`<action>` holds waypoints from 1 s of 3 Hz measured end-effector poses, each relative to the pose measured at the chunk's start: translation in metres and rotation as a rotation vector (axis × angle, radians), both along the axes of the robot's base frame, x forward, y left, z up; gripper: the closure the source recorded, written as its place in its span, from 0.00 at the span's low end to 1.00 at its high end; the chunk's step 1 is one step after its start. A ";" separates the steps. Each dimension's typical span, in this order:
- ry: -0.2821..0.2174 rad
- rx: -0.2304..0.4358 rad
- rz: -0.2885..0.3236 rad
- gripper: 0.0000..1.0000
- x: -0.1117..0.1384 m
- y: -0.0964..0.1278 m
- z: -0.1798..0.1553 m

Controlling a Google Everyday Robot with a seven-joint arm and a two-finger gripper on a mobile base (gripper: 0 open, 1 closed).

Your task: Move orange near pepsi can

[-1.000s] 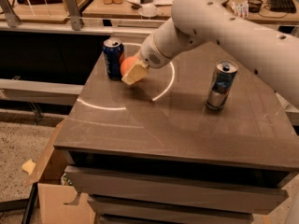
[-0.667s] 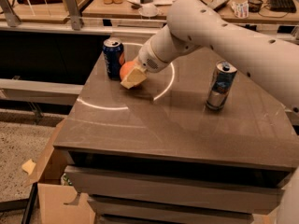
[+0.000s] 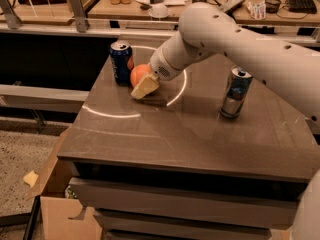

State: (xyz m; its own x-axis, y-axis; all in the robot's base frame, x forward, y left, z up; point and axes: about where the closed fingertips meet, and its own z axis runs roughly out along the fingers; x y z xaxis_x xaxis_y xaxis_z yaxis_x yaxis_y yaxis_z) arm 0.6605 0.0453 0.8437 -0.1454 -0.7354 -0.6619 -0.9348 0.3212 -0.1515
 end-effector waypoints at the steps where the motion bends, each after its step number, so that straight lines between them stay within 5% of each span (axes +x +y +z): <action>1: 0.000 0.000 -0.009 0.00 0.003 -0.003 -0.002; 3: -0.009 -0.004 -0.027 0.00 0.009 -0.013 0.002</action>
Offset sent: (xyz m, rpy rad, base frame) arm 0.0141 -0.0195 0.0034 0.0057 -0.0119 -0.0442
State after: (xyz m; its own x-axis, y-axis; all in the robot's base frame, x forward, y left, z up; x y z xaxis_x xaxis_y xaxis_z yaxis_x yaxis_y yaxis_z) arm 0.6698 0.0319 0.8459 -0.1592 -0.7339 -0.6604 -0.9243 0.3458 -0.1614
